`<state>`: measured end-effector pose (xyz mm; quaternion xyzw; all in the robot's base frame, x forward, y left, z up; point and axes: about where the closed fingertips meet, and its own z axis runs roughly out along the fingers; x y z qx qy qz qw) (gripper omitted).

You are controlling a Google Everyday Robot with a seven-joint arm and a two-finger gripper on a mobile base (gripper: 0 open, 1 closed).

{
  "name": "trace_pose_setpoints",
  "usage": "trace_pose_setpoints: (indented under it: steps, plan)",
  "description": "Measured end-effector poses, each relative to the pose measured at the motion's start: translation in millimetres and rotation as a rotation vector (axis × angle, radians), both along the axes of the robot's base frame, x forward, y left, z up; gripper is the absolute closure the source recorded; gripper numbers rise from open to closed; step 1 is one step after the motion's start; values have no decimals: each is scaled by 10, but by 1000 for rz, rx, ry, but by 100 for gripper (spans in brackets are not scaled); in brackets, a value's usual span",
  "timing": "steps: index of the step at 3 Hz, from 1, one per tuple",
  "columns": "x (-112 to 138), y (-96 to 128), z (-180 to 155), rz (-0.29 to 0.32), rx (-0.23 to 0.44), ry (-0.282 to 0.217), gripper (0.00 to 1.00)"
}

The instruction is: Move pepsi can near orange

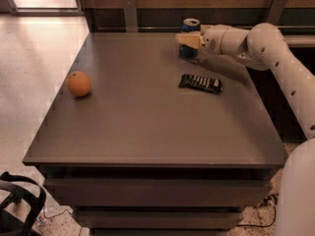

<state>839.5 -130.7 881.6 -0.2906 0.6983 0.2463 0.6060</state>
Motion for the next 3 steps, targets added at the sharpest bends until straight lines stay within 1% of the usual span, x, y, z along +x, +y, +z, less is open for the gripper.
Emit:
trace_pose_setpoints:
  steps: [1,2,3]
  plan:
    - [1,27,-6,3,0,2,64]
    - [5,65,-15,8,1,3,88]
    - [8,94,-23,11,1,4,100]
